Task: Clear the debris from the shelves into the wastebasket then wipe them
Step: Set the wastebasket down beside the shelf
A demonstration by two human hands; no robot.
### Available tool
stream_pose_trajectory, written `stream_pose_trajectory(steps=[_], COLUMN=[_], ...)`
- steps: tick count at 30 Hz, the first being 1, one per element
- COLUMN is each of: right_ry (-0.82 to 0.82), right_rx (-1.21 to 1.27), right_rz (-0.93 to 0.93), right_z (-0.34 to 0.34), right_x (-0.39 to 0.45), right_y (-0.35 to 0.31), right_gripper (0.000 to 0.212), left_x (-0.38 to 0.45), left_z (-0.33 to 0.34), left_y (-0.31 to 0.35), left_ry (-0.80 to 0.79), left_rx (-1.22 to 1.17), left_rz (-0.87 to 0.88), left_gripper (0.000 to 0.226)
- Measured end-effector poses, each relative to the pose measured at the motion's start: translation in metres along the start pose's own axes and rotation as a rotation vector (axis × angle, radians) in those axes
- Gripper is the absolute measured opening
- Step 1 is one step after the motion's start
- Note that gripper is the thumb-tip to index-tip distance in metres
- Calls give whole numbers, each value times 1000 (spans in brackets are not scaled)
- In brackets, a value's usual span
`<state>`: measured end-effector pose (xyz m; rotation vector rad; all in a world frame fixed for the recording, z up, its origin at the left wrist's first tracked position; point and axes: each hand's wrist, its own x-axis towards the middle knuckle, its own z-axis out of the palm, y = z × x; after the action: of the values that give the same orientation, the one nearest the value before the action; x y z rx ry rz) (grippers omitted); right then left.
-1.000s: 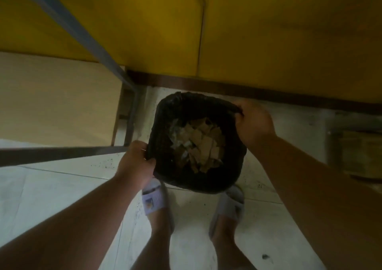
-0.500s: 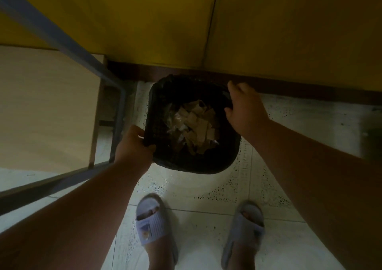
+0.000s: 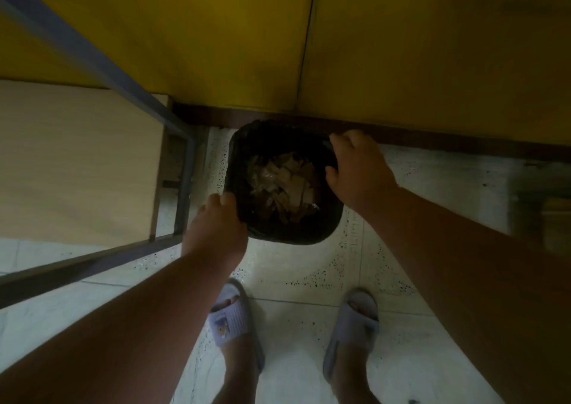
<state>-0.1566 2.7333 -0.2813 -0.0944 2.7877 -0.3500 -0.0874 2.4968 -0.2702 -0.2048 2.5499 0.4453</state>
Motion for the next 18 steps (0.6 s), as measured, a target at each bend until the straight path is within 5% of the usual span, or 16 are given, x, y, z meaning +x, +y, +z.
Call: stream_pose_trajectory(steps=[10,18], right_ry=[-2,100], right_rx=[186,268], right_rz=[-184,-477], right_z=[-223,-393], right_x=[-163,-301], right_y=[-95,-184], right_gripper=[46,43], left_x=[-182,-381], left_z=[-146,-233], left_y=[73,91], left_ry=[64,212], left_rx=[-24,-49], left_rz=[108,-58], left_gripper=[45,43])
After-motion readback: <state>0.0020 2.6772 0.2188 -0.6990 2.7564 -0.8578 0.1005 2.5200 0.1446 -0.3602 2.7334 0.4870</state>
